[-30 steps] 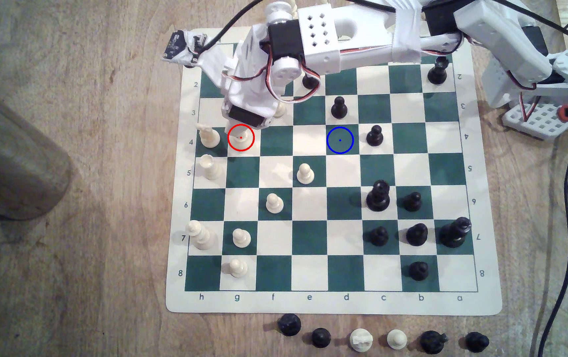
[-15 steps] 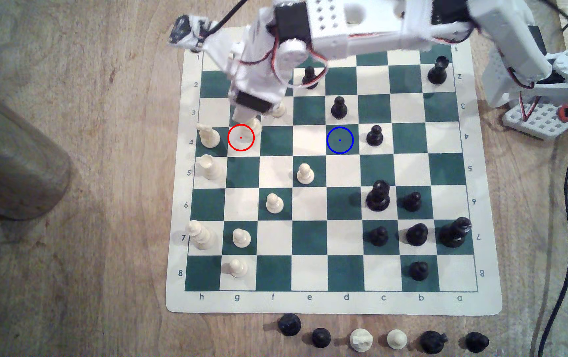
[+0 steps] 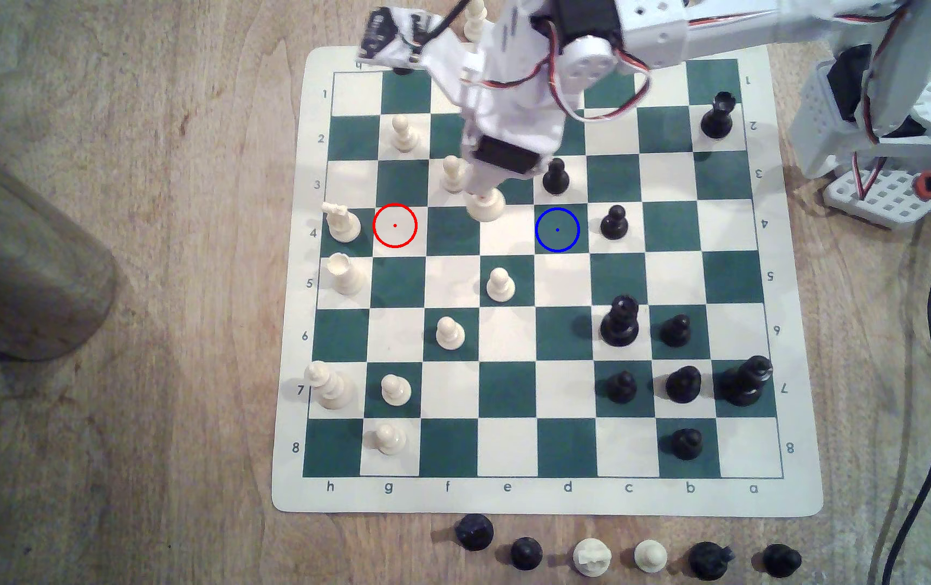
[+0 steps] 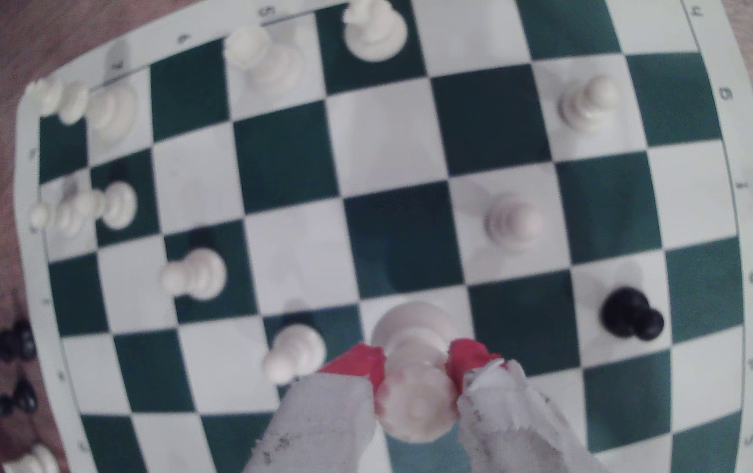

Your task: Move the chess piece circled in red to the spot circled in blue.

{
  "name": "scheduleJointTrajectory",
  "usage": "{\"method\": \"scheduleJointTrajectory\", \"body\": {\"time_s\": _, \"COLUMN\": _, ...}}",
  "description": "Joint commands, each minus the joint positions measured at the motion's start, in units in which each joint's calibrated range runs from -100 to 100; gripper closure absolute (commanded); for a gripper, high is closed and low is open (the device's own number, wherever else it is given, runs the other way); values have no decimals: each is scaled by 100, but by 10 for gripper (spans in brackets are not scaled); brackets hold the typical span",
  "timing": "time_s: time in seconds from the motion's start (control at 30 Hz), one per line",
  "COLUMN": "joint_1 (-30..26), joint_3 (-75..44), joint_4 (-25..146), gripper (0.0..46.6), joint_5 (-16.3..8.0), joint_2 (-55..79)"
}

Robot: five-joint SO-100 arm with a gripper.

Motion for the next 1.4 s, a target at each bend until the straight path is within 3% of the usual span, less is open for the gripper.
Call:
{"method": "scheduleJointTrajectory", "body": {"time_s": 0.0, "joint_1": -13, "joint_3": 1212, "joint_4": -454, "gripper": 464, "joint_5": -24, "joint_2": -1229}}
{"method": "scheduleJointTrajectory", "body": {"time_s": 0.33, "joint_1": 34, "joint_3": 2681, "joint_4": -1011, "gripper": 464, "joint_5": -44, "joint_2": -1696}}
{"method": "scheduleJointTrajectory", "body": {"time_s": 1.23, "joint_1": -224, "joint_3": 2908, "joint_4": -1126, "gripper": 464, "joint_5": -59, "joint_2": -1416}}
{"method": "scheduleJointTrajectory", "body": {"time_s": 1.3, "joint_1": -248, "joint_3": 2908, "joint_4": -1126, "gripper": 457, "joint_5": -59, "joint_2": -1391}}
{"method": "scheduleJointTrajectory", "body": {"time_s": 1.37, "joint_1": -256, "joint_3": 2908, "joint_4": -1126, "gripper": 405, "joint_5": -68, "joint_2": -1365}}
